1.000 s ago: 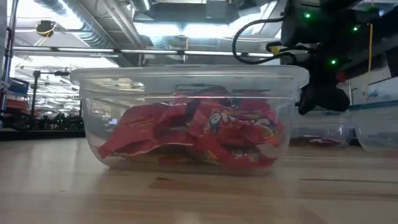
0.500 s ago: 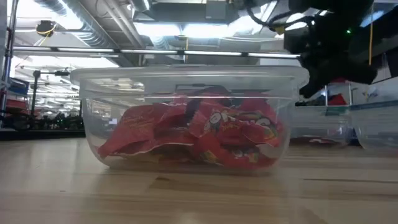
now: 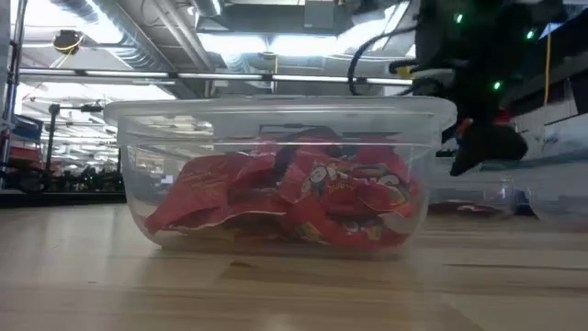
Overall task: Sort candy
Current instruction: Close the rectangular transparent food container
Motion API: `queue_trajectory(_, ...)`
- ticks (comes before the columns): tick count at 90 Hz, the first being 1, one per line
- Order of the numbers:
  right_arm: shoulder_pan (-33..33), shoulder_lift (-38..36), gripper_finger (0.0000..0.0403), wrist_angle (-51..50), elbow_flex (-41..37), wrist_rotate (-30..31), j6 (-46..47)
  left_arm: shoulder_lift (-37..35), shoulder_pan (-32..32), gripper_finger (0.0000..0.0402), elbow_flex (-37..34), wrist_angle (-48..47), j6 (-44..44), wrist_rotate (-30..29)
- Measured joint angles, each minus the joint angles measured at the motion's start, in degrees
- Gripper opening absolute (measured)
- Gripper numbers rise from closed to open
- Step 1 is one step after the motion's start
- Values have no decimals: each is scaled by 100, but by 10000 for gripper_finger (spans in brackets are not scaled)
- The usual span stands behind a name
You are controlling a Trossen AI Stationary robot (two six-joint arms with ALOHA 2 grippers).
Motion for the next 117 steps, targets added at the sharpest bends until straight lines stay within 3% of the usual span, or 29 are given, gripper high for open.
queue_trajectory(37,-549,270,287,119,11,-44,254,114,-2,170,-2,13,-131,46)
queue_trajectory(64,-535,253,156,-93,22,244,234,114,-2,170,-2,17,-131,49)
queue_trajectory(97,-320,261,156,-587,410,7,194,114,-2,170,-2,20,-143,48)
queue_trajectory(117,-230,258,226,-288,432,-814,223,114,-2,170,-2,20,-142,48)
